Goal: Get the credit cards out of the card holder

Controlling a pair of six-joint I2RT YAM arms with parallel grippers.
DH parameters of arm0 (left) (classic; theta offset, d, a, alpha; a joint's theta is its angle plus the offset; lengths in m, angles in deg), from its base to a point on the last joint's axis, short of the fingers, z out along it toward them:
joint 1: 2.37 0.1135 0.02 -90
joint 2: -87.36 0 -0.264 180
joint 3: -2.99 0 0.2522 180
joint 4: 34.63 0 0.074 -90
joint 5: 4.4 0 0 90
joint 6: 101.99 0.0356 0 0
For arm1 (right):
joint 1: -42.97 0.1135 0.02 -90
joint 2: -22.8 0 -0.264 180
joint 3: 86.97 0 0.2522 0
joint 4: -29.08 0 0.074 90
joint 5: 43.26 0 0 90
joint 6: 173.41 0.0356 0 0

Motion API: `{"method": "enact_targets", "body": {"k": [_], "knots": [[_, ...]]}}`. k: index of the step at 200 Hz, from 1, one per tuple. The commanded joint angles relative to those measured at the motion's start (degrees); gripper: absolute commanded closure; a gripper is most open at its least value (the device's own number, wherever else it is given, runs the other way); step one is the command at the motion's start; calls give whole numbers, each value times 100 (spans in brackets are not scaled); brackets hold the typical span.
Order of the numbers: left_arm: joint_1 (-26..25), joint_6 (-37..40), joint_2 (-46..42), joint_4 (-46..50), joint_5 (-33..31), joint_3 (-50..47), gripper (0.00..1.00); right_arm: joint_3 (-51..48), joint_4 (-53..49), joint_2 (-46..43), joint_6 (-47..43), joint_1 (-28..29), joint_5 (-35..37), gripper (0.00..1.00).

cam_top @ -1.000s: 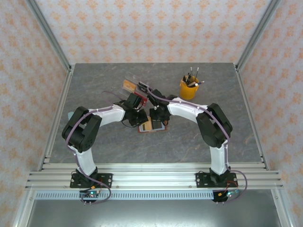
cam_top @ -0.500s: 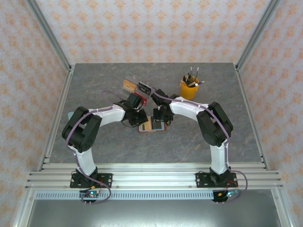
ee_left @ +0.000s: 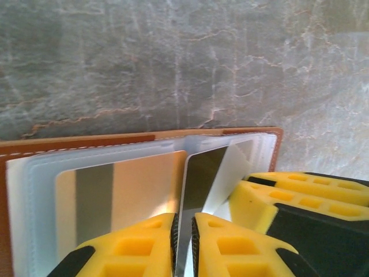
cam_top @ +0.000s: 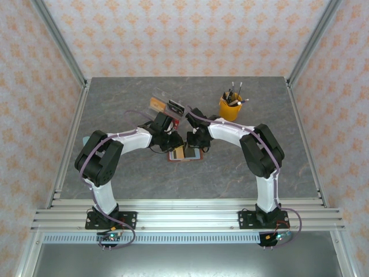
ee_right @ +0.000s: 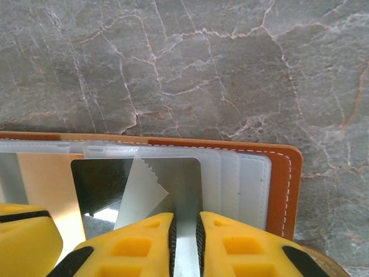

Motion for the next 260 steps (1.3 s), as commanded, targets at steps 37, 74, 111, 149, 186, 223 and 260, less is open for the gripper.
{"method": "enact_targets", "body": {"k": [37, 74, 111, 149, 186, 223, 260], "knots": [[31, 67, -3, -230, 205, -91, 76, -235, -112, 318, 60, -6, -43, 81], [66, 82, 80, -203, 148, -83, 76, -242, -103, 312, 67, -8, -38, 81], [85, 77, 167, -228, 156, -65, 75, -239, -103, 312, 66, -6, -55, 81], [92, 63, 290, -334, 294, -40, 75, -237, -95, 307, 58, -11, -73, 81], [100, -64, 407, -742, 662, -84, 77, -241, -68, 305, 64, -7, -102, 81], [125, -83, 450, -862, 728, -109, 79, -244, -44, 287, 75, -6, -119, 81], [233, -73, 375, -978, 775, -254, 85, -261, -72, 301, 58, -14, -23, 81]]}}
